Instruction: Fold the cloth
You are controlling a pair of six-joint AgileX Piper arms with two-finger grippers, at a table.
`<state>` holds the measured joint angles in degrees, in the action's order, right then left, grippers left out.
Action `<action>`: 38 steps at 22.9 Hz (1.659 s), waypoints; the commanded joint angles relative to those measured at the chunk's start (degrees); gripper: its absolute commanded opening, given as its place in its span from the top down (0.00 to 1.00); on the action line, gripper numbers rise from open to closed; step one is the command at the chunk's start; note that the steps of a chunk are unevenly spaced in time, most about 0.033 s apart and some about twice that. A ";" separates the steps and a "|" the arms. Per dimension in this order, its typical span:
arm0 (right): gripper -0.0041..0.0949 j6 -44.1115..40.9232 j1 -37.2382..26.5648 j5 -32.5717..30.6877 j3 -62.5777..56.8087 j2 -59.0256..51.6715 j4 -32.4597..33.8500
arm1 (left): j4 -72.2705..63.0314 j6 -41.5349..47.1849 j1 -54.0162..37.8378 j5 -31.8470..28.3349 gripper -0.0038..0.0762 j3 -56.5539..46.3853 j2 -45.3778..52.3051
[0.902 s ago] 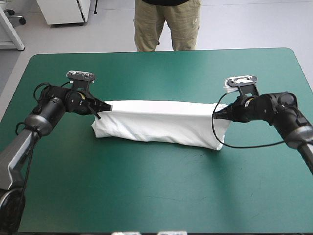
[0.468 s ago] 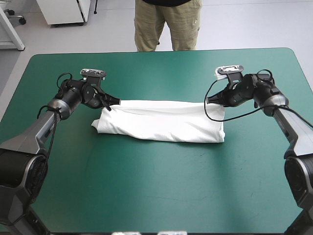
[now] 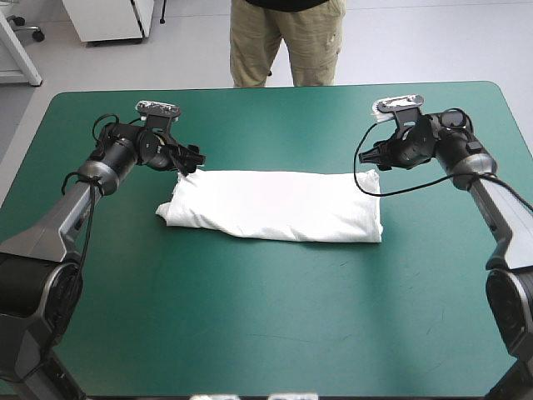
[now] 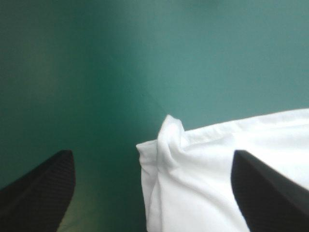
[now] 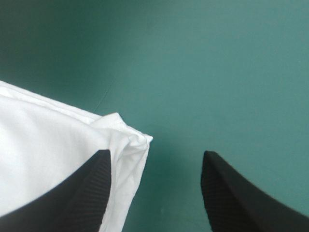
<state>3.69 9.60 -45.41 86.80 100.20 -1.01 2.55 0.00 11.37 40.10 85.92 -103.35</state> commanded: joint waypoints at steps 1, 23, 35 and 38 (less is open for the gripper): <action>0.41 -0.69 -0.35 -0.83 2.08 -7.12 1.01 | -3.04 -3.00 0.48 2.86 0.10 4.91 3.02; 0.97 1.81 -6.26 11.91 -24.98 -25.53 -8.87 | -30.68 -20.21 16.04 2.98 0.96 3.36 -10.39; 0.05 14.91 -6.14 11.33 -24.74 -15.55 -28.86 | -31.22 -21.08 16.04 4.74 0.96 3.36 -11.23; 0.19 16.81 -6.14 13.37 -24.74 -12.07 -30.66 | -31.22 -21.25 16.04 4.74 0.96 3.36 -11.23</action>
<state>18.44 3.89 -35.31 60.37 88.04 -29.17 -27.69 -21.10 27.09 44.32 88.60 -116.11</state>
